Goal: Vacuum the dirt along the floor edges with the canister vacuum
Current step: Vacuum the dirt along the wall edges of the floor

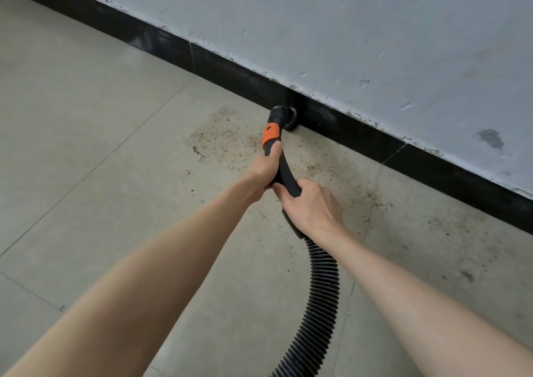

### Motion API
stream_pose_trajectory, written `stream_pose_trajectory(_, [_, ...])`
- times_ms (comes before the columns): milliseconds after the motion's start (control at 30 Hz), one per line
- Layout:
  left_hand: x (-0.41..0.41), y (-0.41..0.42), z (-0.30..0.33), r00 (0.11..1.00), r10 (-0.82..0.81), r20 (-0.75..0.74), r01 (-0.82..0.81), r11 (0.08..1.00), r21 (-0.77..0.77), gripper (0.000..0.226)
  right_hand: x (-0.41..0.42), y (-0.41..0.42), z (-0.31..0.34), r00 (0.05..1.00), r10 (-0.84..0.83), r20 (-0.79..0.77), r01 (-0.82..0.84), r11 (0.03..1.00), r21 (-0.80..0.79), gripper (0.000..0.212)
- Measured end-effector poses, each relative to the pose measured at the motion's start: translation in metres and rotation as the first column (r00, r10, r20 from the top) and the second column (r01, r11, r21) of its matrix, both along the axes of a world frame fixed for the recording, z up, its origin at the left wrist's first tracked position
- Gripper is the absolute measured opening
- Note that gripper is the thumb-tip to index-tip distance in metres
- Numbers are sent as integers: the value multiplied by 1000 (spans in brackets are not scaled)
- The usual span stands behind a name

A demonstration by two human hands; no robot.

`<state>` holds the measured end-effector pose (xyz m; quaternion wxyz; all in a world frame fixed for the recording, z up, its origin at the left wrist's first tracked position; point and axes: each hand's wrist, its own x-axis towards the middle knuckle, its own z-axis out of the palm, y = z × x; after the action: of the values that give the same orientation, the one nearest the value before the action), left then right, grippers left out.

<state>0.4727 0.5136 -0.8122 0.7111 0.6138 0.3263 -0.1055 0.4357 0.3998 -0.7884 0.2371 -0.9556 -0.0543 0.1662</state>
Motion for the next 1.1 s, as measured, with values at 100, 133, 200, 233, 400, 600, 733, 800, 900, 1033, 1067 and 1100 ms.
stream_pose_trajectory(100, [0, 24, 6, 996, 86, 15, -87, 992, 92, 41, 5, 26, 4, 998, 58, 2, -58, 997, 44, 44])
stream_pose_trajectory(133, [0, 35, 7, 993, 120, 21, -121, 985, 121, 42, 7, 36, 4, 997, 77, 5, -77, 995, 60, 44])
stream_pose_trajectory(200, [0, 57, 10, 981, 193, 28, -195, 967, 164, 42, 11, 58, 4, 993, 115, -3, -114, 989, 92, 44])
stream_pose_trajectory(233, [0, 67, 10, 974, 225, 29, -226, 957, 184, 42, 13, 68, 5, 991, 136, -12, -134, 985, 105, 44])
stream_pose_trajectory(400, [-6, 111, 14, 955, 297, 9, -288, 917, 275, 41, 19, 110, 4, 973, 228, -28, -221, 961, 164, 43])
stream_pose_trajectory(600, [-12, 123, 14, 962, 265, -61, -226, 904, 362, 44, 17, 122, -5, 963, 244, -111, -211, 945, 249, 42])
stream_pose_trajectory(733, [-9, 121, 15, 972, 220, -88, -184, 934, 306, 45, 15, 118, -6, 968, 228, -103, -196, 947, 254, 44])
stream_pose_trajectory(800, [-9, 119, 15, 972, 212, -97, -181, 949, 259, 44, 15, 115, -6, 969, 209, -130, -172, 953, 249, 46])
stream_pose_trajectory(900, [-9, 116, 13, 975, 197, -104, -168, 956, 239, 43, 14, 106, -6, 957, 160, -243, -81, 949, 304, 49])
stream_pose_trajectory(1033, [-8, 114, 13, 976, 171, -139, -124, 948, 295, 45, 6, 99, -10, 912, 139, -387, 35, 912, 409, 54])
stream_pose_trajectory(1067, [-7, 112, 14, 976, 165, -143, -115, 946, 302, 45, 3, 99, -10, 911, 132, -390, 50, 905, 423, 53])
stream_pose_trajectory(1100, [-7, 110, 14, 977, 156, -143, -106, 945, 310, 45, 1, 98, -11, 914, 123, -386, 63, 899, 434, 51])
